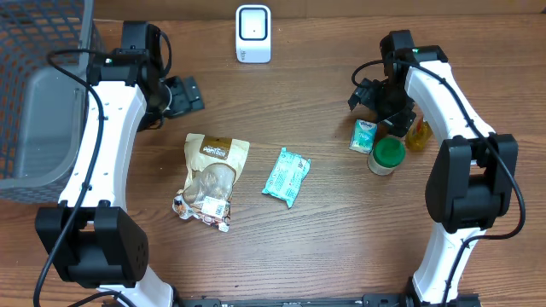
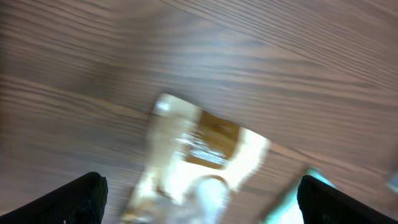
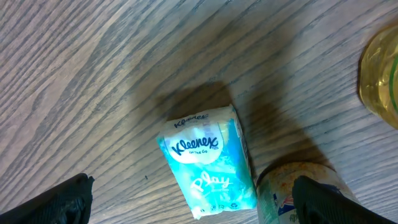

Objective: Scan the item barcode
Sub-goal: 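Move the left gripper from the basket over the mint pouch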

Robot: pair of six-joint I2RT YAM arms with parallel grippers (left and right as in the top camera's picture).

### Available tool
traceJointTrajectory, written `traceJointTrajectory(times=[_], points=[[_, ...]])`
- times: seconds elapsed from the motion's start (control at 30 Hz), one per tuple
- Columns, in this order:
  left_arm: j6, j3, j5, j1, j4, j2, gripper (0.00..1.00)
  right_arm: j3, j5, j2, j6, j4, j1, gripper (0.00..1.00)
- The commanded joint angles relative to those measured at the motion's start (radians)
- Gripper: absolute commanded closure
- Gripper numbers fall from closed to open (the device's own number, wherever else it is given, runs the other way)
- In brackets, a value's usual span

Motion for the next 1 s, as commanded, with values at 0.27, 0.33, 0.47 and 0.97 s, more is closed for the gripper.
traceJointTrajectory(times=[0.27,0.33,0.47,0.97], points=[[-0.018,-0.029,0.227,-0.173,-0.004,0.001,0.00,0.027,-0.002,-0.022,-0.004,0.001,-0.004,0.00],[-0.018,-0.029,0.226,-0.223,0.000,0.001,0.00,0.027,-0.002,-0.022,-0.004,0.001,-0.004,0.00],[-0.018,-0.029,0.223,-0.314,0.035,0.001,0.00,0.027,-0.002,-0.022,-0.004,0.001,-0.004,0.00],[-0.014,-0.029,0.222,-0.450,0.106,0.001,0.01,0.027,-0.002,-0.022,-0.004,0.001,-0.004,0.00]])
